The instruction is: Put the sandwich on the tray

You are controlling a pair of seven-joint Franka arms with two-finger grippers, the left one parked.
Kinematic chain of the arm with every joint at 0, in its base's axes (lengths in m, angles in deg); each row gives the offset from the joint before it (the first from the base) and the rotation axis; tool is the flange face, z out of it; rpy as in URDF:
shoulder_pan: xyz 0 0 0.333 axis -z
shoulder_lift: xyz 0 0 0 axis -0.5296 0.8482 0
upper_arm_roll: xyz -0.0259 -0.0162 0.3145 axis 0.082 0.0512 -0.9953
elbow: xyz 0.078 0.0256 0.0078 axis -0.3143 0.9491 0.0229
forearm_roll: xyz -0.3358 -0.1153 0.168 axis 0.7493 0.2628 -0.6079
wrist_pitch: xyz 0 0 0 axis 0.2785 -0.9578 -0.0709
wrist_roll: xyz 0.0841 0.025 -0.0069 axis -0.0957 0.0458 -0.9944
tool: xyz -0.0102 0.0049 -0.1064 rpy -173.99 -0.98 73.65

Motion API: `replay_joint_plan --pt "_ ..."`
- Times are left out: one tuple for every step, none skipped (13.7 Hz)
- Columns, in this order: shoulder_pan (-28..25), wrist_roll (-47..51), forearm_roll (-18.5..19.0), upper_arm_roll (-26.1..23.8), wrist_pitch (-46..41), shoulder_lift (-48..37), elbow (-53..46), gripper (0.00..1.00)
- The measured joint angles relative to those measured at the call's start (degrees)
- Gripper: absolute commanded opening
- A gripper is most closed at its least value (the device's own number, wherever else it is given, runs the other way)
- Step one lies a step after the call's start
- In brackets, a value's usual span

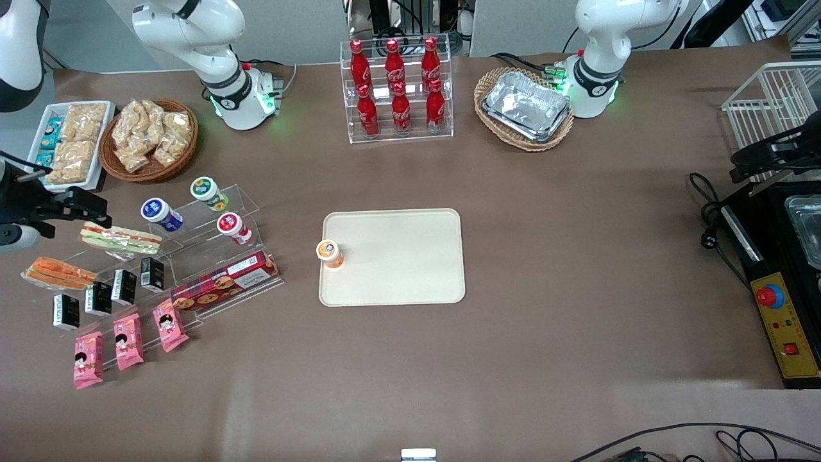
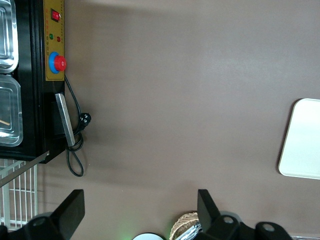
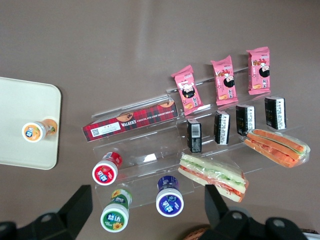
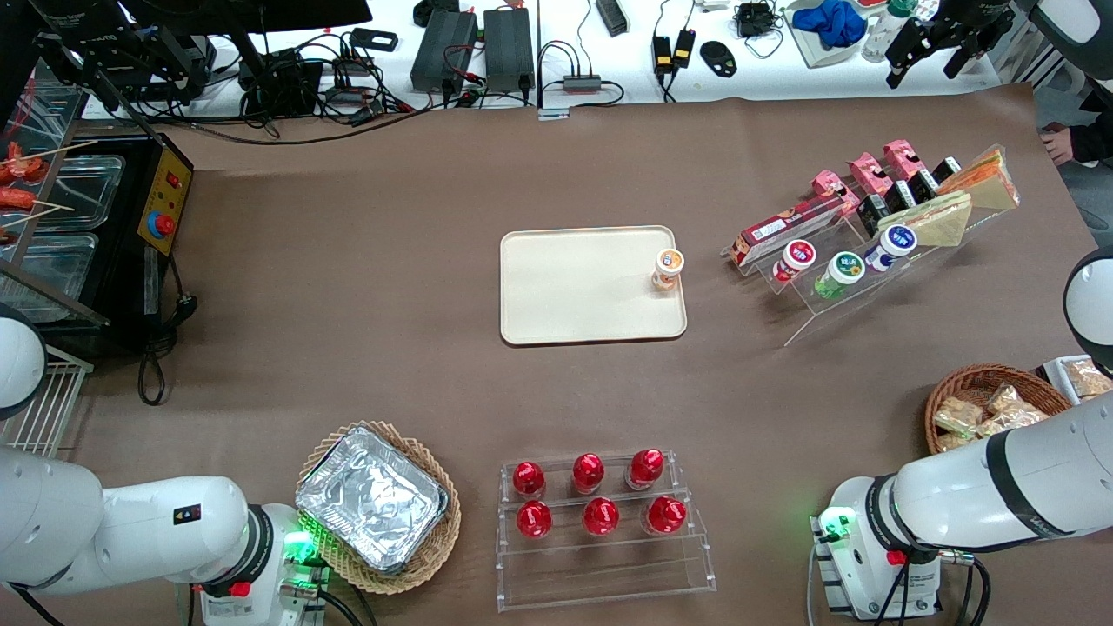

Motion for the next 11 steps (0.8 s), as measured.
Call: replay_joint_plan --pt "0.00 0.00 0.00 -0.01 0.00 0.00 0.00 1.00" --pt "0.00 0.00 0.00 -0.01 0.00 0.00 0.00 1.00" --pt "0.02 0.00 0.00 -0.01 -0.01 0.00 0.00 1.00" --pt "0.06 -0.04 0.00 -0.01 -0.02 0.00 0.00 1.00" --pt "0.10 -0.09 0.00 0.03 -0.02 0.00 0.00 1.00" --pt "0.13 -0.11 0.00 0.15 -0.02 0.00 0.00 1.00" --pt "0.28 -0.12 0.00 0.34 -0.02 0.00 0.00 1.00" --pt "0.67 -0.51 0.00 0.51 -0.02 -0.01 0.00 1.00" --pt "1.23 -1.91 0.00 0.60 -0.02 -0.03 0.00 1.00" --pt "1.76 -4.06 0.00 0.66 -0.02 -0.09 -0.01 1.00" --pt "2.07 -6.39 0.00 0.78 -0.02 -0.16 -0.02 1.00"
